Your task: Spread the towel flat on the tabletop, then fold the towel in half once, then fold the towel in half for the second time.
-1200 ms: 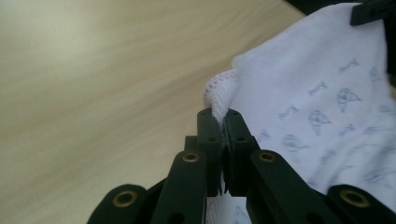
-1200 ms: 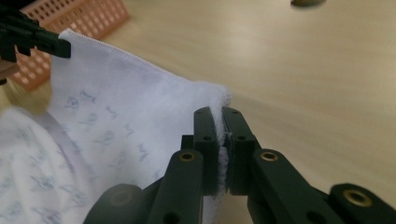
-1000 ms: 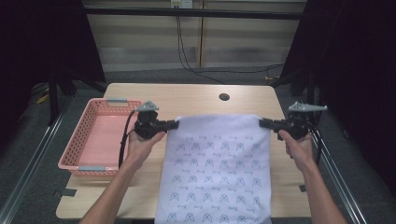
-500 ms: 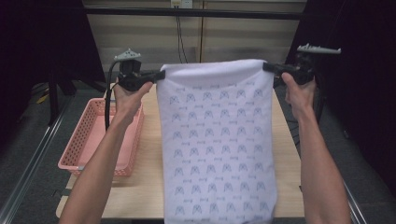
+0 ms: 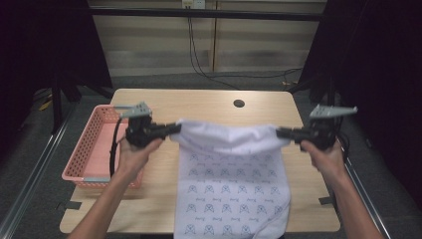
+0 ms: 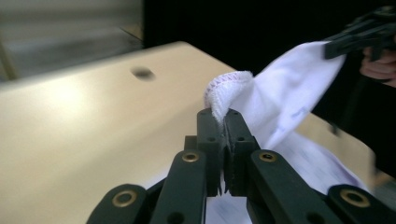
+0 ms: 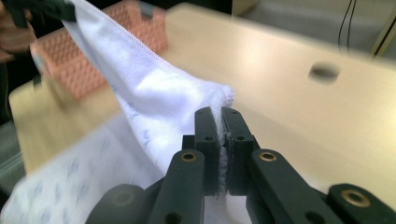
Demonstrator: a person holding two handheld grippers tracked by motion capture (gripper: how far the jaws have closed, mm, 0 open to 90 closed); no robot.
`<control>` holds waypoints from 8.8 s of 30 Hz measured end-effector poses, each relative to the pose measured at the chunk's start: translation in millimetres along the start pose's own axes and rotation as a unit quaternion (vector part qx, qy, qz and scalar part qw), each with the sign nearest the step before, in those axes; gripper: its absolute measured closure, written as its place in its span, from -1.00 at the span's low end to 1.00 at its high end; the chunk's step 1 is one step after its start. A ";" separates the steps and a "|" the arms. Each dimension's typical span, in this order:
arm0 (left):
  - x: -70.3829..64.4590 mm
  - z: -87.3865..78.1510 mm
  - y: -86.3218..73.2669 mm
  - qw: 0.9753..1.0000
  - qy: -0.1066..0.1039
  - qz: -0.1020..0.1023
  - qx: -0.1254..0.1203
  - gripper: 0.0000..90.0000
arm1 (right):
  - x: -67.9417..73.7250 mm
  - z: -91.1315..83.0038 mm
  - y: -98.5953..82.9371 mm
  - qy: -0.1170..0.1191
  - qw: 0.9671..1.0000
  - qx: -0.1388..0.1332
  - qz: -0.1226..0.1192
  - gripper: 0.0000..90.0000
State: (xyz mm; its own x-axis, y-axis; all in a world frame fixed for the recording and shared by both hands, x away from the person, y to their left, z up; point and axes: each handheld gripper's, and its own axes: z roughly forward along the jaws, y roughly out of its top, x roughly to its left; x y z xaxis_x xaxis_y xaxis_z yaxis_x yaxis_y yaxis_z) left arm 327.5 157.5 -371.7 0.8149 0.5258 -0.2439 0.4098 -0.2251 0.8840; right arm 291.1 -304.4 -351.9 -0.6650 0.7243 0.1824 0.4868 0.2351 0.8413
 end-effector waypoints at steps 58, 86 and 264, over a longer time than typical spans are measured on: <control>92.4 149.9 -49.1 0.965 0.189 -0.074 0.169 0.94 | -106.2 140.2 -68.2 -0.119 0.980 0.118 0.111 0.93; -19.3 -17.9 -34.1 0.998 0.024 0.033 0.039 0.93 | -2.4 -29.7 -35.9 0.007 0.998 -0.064 0.007 0.93; 32.5 75.4 -93.0 0.984 0.026 -0.064 0.163 -0.02 | 183.1 180.1 -95.8 0.180 0.971 0.138 -0.078 -0.28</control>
State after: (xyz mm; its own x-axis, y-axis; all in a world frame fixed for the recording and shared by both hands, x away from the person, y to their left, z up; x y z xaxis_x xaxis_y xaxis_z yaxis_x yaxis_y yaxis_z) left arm 346.9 133.7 -491.9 0.7301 0.6054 -0.3167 0.6235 -0.4008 0.6712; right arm 224.8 -77.6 -490.8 -0.8733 0.4037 0.2725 0.4648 0.5235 0.7141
